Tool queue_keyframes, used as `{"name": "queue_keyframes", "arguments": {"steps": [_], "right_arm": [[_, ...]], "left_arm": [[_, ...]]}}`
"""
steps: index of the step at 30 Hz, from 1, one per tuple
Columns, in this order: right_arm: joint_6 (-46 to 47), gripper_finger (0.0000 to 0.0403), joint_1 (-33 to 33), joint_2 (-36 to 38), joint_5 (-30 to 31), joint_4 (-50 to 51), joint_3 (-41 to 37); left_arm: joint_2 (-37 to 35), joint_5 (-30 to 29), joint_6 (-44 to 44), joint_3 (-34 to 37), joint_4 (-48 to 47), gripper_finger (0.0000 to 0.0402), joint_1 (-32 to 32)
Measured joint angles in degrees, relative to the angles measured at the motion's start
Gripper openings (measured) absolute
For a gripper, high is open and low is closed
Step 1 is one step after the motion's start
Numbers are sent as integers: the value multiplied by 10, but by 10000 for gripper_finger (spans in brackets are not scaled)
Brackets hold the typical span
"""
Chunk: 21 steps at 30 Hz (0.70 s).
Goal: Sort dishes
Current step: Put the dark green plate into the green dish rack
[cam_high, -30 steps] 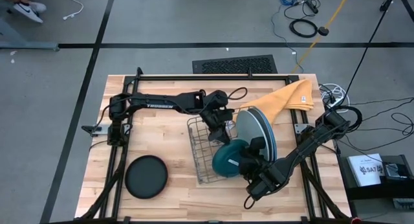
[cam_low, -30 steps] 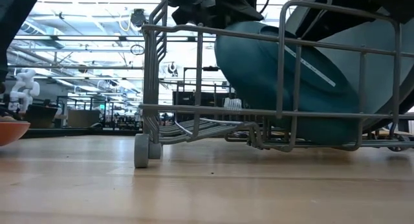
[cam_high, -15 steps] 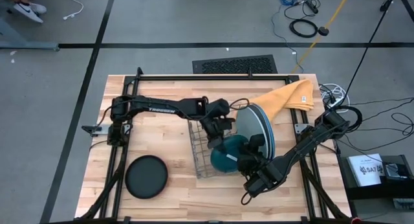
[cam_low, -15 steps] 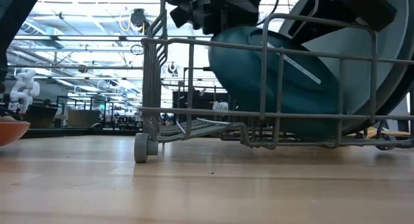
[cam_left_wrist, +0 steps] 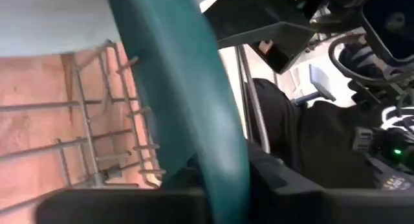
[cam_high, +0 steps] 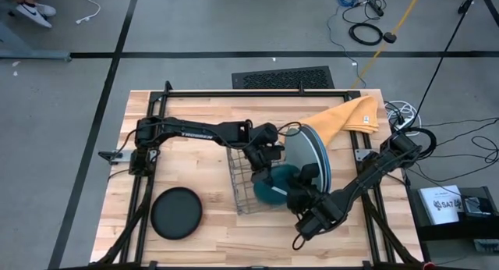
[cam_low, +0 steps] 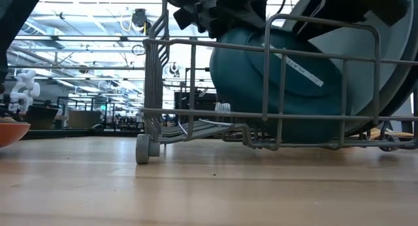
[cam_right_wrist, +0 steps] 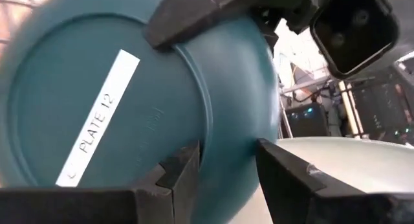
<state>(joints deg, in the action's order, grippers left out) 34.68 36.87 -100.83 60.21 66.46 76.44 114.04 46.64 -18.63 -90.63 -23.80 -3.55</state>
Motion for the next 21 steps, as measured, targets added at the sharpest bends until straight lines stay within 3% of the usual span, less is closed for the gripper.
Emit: {"name": "queue_keyframes", "arguments": {"steps": [2, 14, 21], "right_arm": [[-14, 146, 6, 1, 4, -8, 1], [-43, 148, 34, 1, 13, 5, 87], [-17, 206, 33, 1, 1, 7, 100]], "left_arm": [[-1, 3, 0, 0, 1, 25, 0], [-45, 10, 27, 0, -9, 25, -2], [-65, -5, 26, -1, -37, 25, -3]]}}
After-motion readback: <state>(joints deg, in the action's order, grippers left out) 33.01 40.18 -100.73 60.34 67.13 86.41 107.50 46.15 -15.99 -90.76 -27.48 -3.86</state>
